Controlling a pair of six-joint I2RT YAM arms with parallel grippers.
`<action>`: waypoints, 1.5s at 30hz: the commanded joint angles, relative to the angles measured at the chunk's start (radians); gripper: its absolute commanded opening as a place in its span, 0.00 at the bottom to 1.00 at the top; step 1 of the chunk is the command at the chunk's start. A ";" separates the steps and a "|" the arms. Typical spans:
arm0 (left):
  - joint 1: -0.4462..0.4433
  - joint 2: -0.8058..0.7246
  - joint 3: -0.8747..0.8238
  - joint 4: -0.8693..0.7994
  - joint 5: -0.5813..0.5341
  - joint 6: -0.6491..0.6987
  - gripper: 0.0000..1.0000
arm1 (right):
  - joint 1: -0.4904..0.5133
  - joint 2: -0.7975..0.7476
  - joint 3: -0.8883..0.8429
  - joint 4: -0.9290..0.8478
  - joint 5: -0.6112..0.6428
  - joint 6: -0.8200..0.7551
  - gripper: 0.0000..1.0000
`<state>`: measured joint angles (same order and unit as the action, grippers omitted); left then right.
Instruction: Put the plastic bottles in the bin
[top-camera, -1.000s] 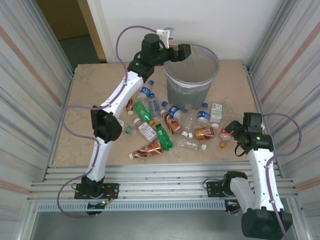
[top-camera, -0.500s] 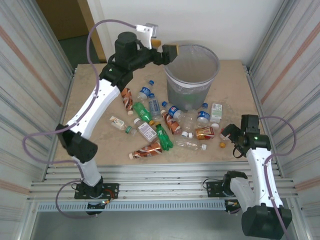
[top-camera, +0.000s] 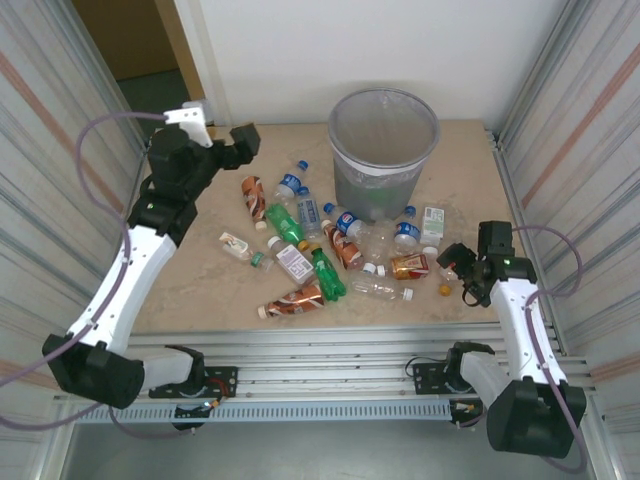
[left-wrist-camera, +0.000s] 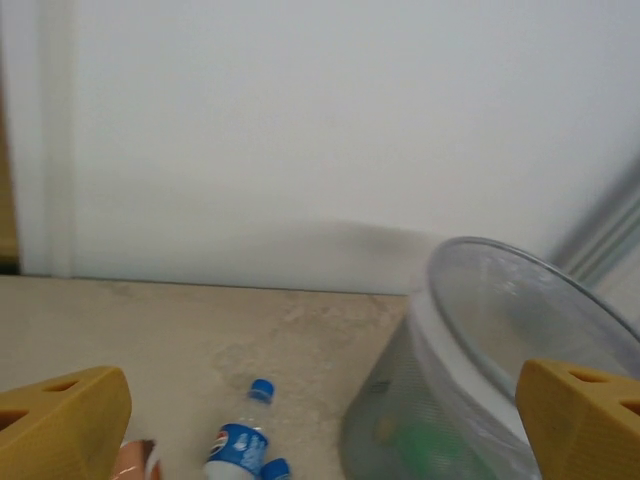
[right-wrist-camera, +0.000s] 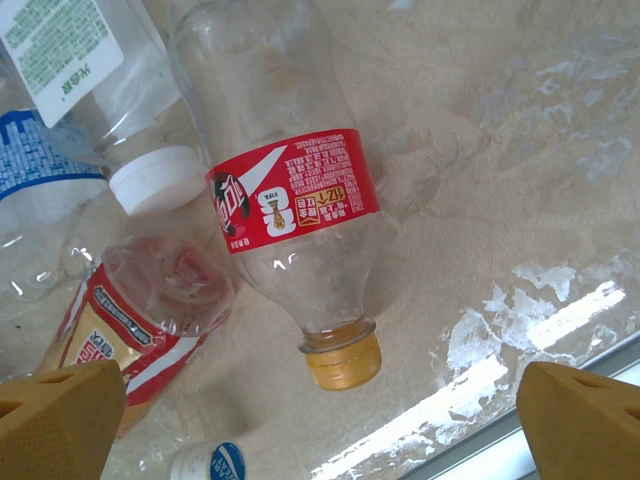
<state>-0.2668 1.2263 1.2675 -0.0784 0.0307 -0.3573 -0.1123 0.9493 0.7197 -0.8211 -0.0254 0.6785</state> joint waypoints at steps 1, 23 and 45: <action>0.051 -0.039 -0.084 0.004 -0.052 -0.071 0.99 | 0.008 0.026 0.028 0.018 -0.016 -0.032 0.98; 0.157 -0.159 -0.329 -0.069 -0.135 -0.146 0.99 | 0.039 0.250 0.138 0.048 0.080 -0.078 0.95; 0.166 -0.107 -0.326 -0.051 -0.095 -0.161 0.99 | -0.052 0.589 0.198 0.184 -0.026 -0.179 0.77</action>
<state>-0.1101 1.1107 0.9455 -0.1516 -0.0723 -0.5030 -0.1528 1.5135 0.9062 -0.6464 -0.0338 0.5243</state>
